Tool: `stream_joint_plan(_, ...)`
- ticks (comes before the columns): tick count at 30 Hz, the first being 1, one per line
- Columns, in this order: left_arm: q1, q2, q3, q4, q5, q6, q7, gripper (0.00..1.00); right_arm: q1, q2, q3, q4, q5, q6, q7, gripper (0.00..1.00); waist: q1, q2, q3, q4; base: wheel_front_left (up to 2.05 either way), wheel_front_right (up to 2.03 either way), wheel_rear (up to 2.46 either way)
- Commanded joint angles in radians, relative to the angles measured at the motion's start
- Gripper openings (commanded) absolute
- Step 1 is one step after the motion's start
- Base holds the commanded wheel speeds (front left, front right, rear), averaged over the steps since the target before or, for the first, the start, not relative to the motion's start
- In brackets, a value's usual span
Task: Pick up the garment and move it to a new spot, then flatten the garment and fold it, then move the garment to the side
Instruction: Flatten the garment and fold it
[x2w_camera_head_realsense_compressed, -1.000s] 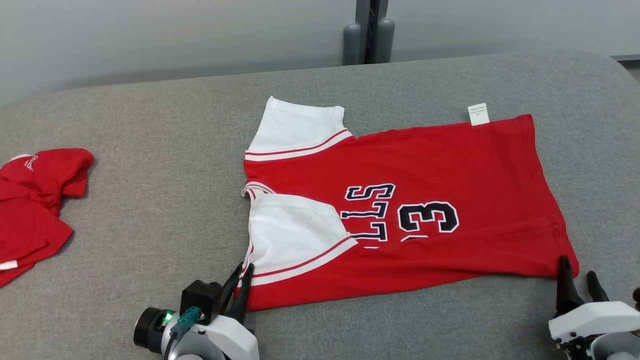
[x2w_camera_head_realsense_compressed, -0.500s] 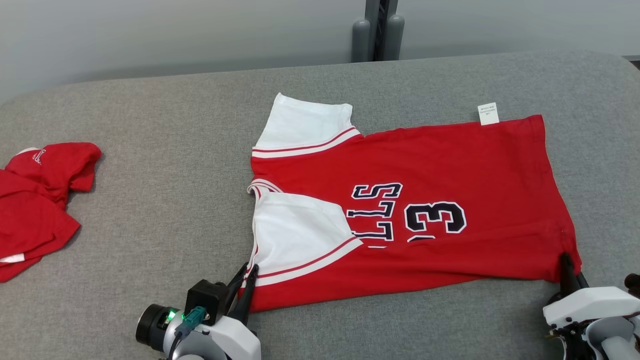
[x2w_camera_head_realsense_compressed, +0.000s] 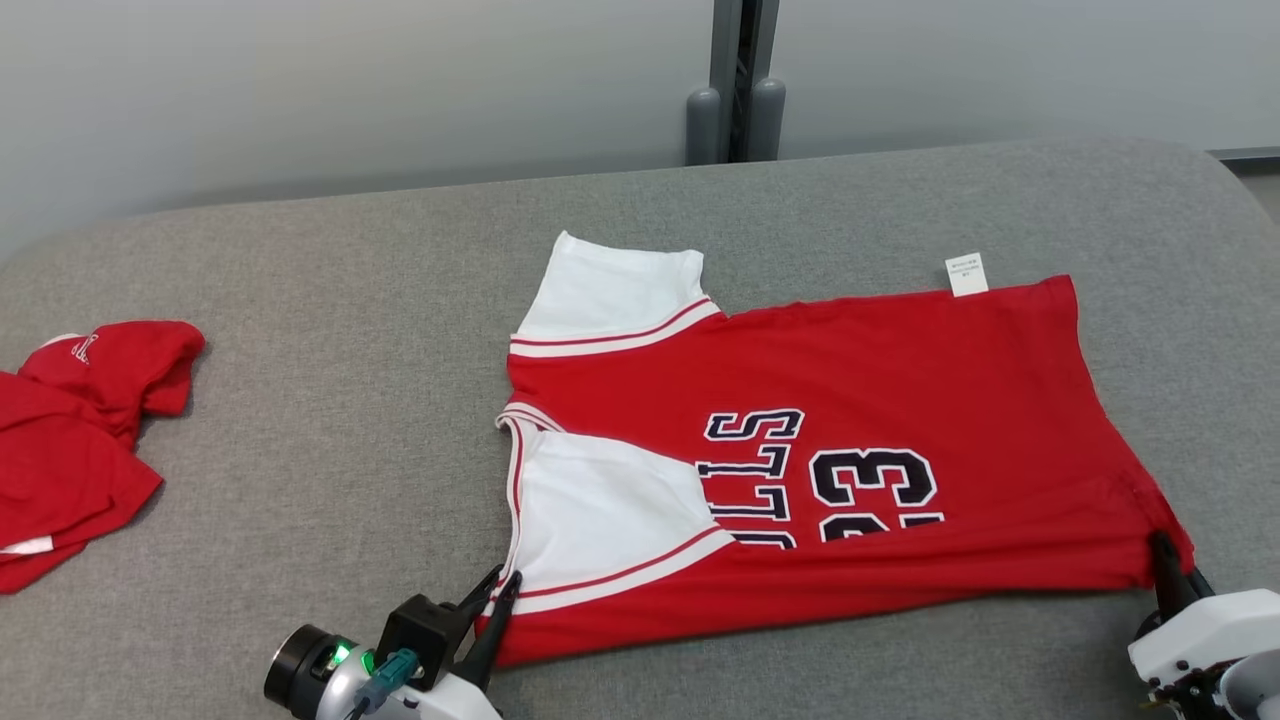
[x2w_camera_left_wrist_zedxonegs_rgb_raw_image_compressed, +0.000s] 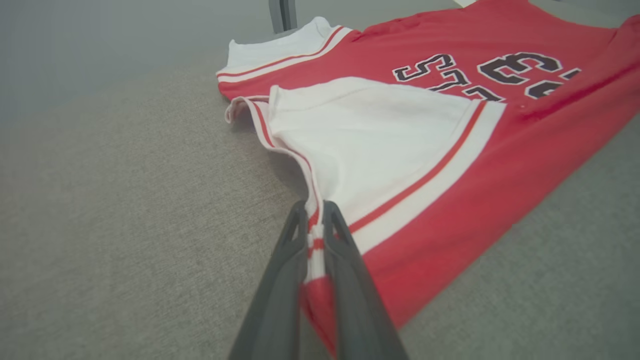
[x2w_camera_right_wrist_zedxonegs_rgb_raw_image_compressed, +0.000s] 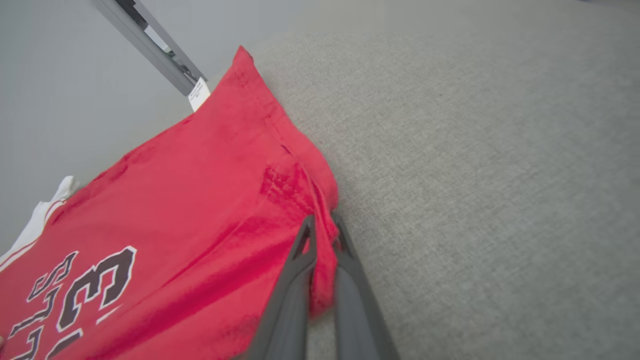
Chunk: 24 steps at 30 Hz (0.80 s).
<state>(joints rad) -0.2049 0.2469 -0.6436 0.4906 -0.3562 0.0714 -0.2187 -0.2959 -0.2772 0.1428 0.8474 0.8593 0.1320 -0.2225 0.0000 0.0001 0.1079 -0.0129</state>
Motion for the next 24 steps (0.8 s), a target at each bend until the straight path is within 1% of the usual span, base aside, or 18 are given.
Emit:
stream_joint_plan(1,0.012,0.020,0.005,-0.003,0.002,0.002,0.003,0.00,0.011,-0.022,-0.001,0.002,0.006,-0.003,0.008,0.00,0.0000,-0.0001,-0.007,-0.005,0.00,0.00,0.00)
stream_joint_plan(2,0.027,0.031,0.001,-0.016,-0.003,-0.002,0.008,0.00,0.026,-0.030,-0.001,0.004,0.020,-0.003,0.042,0.00,0.0000,-0.0001,-0.017,-0.009,0.00,0.00,0.00)
stream_joint_plan(5,0.058,0.053,-0.003,-0.043,-0.010,-0.004,0.022,0.00,0.049,-0.044,-0.004,-0.003,0.034,-0.003,0.086,0.00,0.0000,-0.0001,-0.029,-0.015,0.00,0.00,0.00)
stream_joint_plan(7,0.118,0.084,0.002,-0.113,-0.034,0.004,0.041,0.00,0.093,-0.057,-0.008,-0.045,0.037,-0.003,0.133,0.00,0.0000,-0.0001,-0.046,-0.023,0.00,0.00,0.00)
stream_joint_plan(8,0.158,0.098,0.000,-0.179,-0.050,0.017,0.061,0.85,0.114,-0.051,-0.039,-0.086,0.014,-0.004,0.129,1.00,0.0000,-0.0001,-0.066,-0.029,0.00,0.00,0.00)
stream_joint_plan(9,0.166,0.088,-0.004,-0.197,-0.057,0.018,0.069,1.00,0.113,-0.042,-0.042,-0.110,0.001,-0.001,0.127,1.00,0.0000,-0.0001,-0.071,-0.030,0.00,0.00,0.00)
stream_joint_plan(15,0.149,0.087,0.007,-0.235,-0.061,0.037,0.067,1.00,0.108,-0.048,-0.058,-0.186,-0.059,-0.001,0.091,1.00,0.0000,-0.0001,-0.065,-0.029,0.00,0.00,0.00)
stream_joint_plan(16,0.126,0.084,0.028,-0.249,-0.064,0.052,0.047,1.00,0.099,-0.055,-0.048,-0.258,-0.102,-0.001,0.055,1.00,0.0000,-0.0001,-0.048,-0.029,0.00,0.00,0.00)
stream_joint_plan(22,0.044,0.058,0.089,-0.261,-0.076,0.089,0.004,1.00,0.066,-0.071,-0.022,-0.391,-0.217,-0.001,0.004,1.00,0.0000,-0.0001,0.019,-0.040,0.00,0.00,0.00)
stream_joint_plan(24,0.002,0.053,0.103,-0.250,-0.072,0.092,-0.001,1.00,0.046,-0.070,-0.020,-0.429,-0.253,-0.001,-0.004,1.00,0.0000,-0.0001,0.055,-0.050,0.00,0.00,0.00)
